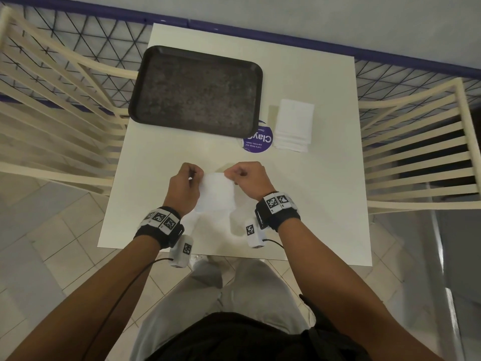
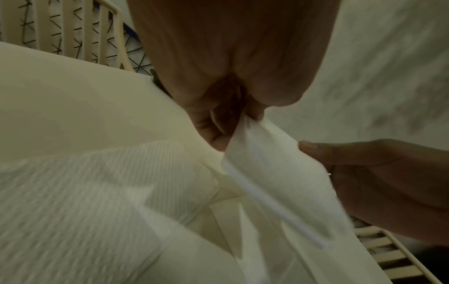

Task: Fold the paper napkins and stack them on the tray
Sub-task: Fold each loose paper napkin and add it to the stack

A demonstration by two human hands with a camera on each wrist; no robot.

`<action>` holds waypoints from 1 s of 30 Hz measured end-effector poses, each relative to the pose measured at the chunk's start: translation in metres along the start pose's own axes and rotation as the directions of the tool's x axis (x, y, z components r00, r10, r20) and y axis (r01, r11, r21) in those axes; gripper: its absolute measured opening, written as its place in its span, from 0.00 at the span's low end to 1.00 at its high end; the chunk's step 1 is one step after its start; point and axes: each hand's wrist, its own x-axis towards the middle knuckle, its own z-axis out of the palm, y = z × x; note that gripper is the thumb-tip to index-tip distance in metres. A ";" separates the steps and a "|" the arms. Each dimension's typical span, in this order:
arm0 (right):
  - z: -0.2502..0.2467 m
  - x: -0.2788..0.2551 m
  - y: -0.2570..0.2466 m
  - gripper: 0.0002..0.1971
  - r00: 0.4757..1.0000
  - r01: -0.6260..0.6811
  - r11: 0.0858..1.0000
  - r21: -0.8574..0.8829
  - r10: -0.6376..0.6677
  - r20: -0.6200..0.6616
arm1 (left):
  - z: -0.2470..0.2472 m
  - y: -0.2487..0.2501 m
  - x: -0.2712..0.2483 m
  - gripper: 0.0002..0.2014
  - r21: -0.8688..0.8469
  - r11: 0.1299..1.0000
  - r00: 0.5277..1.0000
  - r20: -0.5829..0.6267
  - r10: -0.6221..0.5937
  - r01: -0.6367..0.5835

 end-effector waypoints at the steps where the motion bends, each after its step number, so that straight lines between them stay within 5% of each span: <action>1: 0.000 -0.001 0.000 0.03 1.000 -0.004 0.999 0.033 0.005 -0.017 | 0.001 0.000 -0.001 0.03 0.000 1.000 1.000 -0.006 0.015 -0.015; 10: 0.010 -0.010 -0.002 0.04 0.995 -0.085 0.984 0.156 0.092 -0.033 | 0.004 -0.001 0.001 0.04 -0.006 1.000 0.997 -0.067 0.029 -0.030; 13: 0.013 -0.011 0.002 0.11 0.986 -0.165 0.982 0.093 0.167 -0.012 | 0.006 0.001 0.004 0.04 -0.015 1.000 0.996 -0.086 0.017 -0.018; 18: 0.002 -0.013 0.005 0.07 0.989 -0.147 0.989 -0.004 0.147 -0.020 | 0.011 0.010 0.007 0.05 -0.050 0.999 0.996 -0.091 0.002 -0.007; 23: -0.057 0.016 0.003 0.06 0.979 -0.099 0.989 -0.110 0.077 -0.190 | 0.017 0.018 0.007 0.10 -0.075 0.996 0.998 0.045 -0.054 0.058; 30: -0.157 0.081 0.011 0.12 0.893 -0.205 0.970 -0.129 0.132 -0.430 | 0.033 0.005 0.011 0.08 0.008 0.991 0.977 0.166 -0.133 0.133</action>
